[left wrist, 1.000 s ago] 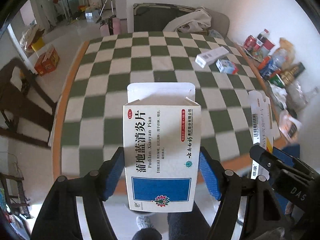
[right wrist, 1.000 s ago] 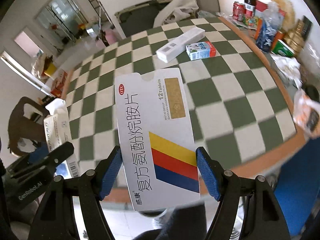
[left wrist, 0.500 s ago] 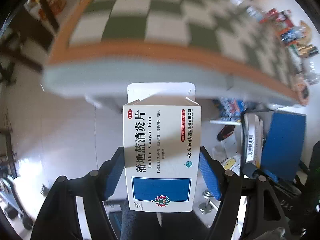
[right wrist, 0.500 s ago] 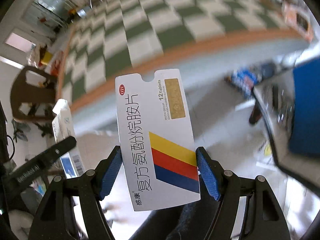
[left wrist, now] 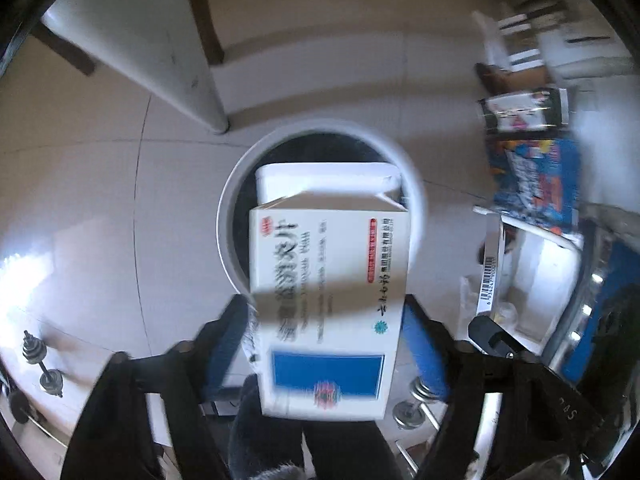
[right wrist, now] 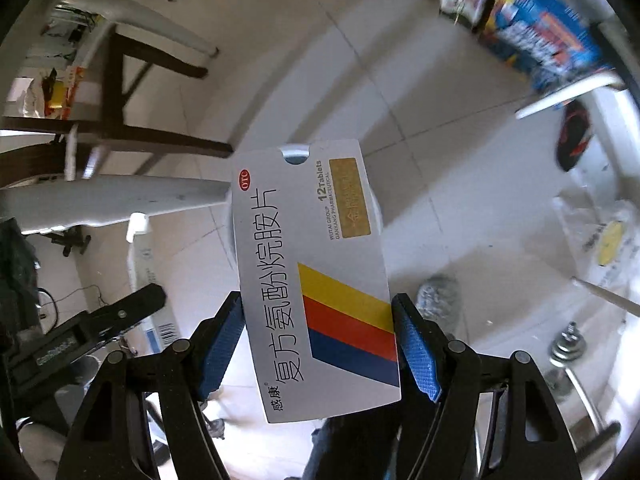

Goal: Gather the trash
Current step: 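Carry the box and card to the bin and open both grippers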

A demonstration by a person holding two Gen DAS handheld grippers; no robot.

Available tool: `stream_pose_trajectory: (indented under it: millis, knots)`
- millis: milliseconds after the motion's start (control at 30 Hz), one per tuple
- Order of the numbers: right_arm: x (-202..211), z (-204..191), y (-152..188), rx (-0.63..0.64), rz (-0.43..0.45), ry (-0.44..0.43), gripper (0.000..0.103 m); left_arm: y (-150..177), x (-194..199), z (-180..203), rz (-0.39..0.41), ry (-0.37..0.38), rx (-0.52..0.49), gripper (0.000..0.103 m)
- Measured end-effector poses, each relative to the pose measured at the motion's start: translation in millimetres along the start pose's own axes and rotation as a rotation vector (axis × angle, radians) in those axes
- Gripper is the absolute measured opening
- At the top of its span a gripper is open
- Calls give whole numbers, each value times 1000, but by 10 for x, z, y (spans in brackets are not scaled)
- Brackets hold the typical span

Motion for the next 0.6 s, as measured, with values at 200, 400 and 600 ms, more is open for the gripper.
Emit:
stream_pose_trajectory:
  millis: [200, 400, 600]
  knots:
    - [-804, 51, -189, 48, -50, -3, 77, -81, -299, -210, 35, -99, -14, 102]
    - [-958, 49, -216, 97, -55, 44, 103, 17, -140, -436, 97, -185, 0, 102]
    - [-702, 27, -212, 155, -4, 165, 103, 151, 119, -427, 103, -213, -13, 102]
Point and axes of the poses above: each gripper's, at about its wrist camera, not at the fingertips, and x roughly against the way its jaws point, z to its right, y to its underside, the point moved 7 cm from there along -x, roughly the way its jaws point, and after that the axes turned 3 degrees about -x, right-handed, at the moved point
